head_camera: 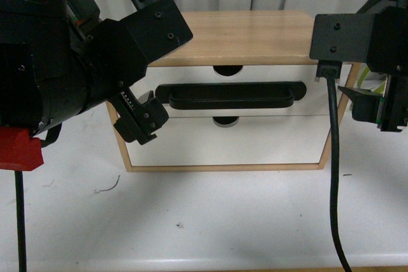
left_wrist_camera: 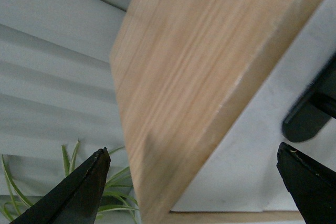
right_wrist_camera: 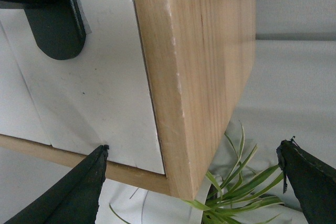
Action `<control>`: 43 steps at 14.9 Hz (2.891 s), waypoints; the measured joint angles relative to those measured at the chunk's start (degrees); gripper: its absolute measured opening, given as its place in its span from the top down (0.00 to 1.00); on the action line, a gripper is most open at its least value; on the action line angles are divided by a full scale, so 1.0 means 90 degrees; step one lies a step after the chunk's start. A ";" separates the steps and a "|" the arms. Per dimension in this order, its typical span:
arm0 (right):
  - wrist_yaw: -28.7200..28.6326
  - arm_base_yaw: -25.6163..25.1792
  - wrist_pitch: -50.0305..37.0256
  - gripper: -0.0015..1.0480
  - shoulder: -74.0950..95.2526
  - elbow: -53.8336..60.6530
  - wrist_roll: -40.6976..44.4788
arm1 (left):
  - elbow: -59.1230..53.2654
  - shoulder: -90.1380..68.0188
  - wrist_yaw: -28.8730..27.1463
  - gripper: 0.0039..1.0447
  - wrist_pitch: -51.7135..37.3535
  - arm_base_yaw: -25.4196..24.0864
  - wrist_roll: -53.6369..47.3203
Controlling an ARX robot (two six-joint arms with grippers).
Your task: Close drawer sideways
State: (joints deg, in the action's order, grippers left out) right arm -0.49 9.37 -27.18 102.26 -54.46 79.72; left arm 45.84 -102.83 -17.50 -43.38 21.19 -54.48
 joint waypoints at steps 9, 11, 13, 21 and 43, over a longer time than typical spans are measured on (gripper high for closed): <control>-0.1319 -0.0311 0.0143 0.06 -0.3560 0.2327 -0.5561 | -0.2501 0.3432 -0.0051 0.06 0.0291 -0.0933 0.3881; -0.1452 -0.0447 0.0070 0.06 -0.4029 0.2606 -0.6455 | -0.2759 0.3866 -0.0005 0.06 0.0578 -0.1190 0.4391; -0.1498 -0.0529 0.0041 0.06 -0.4318 0.2766 -0.6919 | -0.2934 0.4231 0.0039 0.06 0.0850 -0.1399 0.4767; 0.0017 -0.1044 0.0070 0.43 -0.7108 0.4976 -0.8740 | -0.4430 0.9216 0.3065 0.20 0.3526 -0.5047 0.6647; 0.0056 -0.1042 0.3045 0.98 -1.1346 0.5967 -0.8767 | -0.5015 1.1368 0.1940 0.99 0.4840 -0.2363 0.6122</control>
State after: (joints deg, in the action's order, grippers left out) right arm 0.01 -0.01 0.23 0.14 -0.75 0.82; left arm 0.71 -0.51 -0.03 0.19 -0.08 0.62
